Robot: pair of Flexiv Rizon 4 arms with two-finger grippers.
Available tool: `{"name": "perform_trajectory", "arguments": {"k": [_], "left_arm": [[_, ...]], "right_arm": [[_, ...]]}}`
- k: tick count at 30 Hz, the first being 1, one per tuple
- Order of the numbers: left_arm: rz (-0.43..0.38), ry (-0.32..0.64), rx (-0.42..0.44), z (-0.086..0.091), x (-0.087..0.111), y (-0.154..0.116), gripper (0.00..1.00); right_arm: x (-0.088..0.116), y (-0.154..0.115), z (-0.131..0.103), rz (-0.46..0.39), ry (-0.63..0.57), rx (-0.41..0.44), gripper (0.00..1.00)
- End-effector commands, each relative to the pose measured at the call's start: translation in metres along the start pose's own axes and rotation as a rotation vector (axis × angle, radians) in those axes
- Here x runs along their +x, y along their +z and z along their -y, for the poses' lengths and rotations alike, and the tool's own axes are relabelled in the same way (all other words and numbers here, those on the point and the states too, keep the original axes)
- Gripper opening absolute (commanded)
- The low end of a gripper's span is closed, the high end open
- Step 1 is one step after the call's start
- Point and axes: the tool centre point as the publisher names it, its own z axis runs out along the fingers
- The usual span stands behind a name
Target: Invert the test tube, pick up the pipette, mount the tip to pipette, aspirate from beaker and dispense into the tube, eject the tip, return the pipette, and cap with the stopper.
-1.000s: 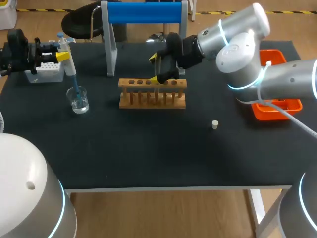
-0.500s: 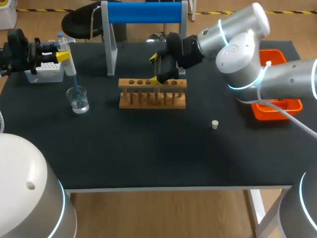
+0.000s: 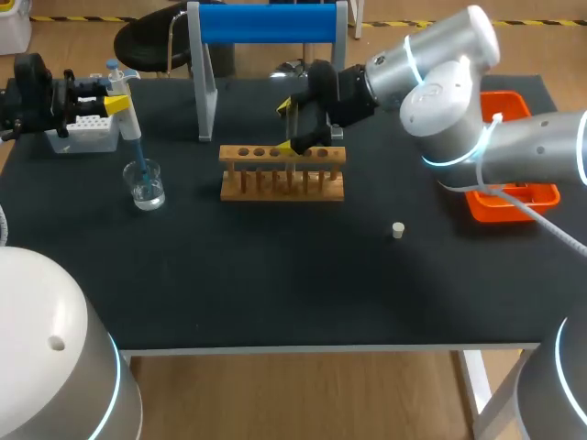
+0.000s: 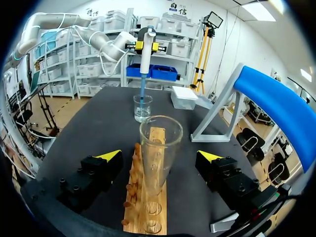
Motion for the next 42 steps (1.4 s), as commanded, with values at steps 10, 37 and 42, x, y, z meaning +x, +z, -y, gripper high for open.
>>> {"name": "perform_trajectory", "arguments": {"k": [10, 37, 42], "left_arm": [[-0.005, -0.001, 0.001, 0.000, -0.002, -0.001, 0.00], [0.027, 0.084, -0.094, 0.079, 0.014, 0.012, 0.00], [0.034, 0.101, -0.112, 0.095, 0.019, 0.019, 0.00]], "right_arm": [[-0.001, -0.001, 0.000, -0.005, 0.000, 0.003, 1.00], [-0.001, -0.001, 0.000, -0.005, 0.000, 0.003, 1.00], [-0.001, -0.001, 0.000, -0.005, 0.000, 0.003, 1.00]]}}
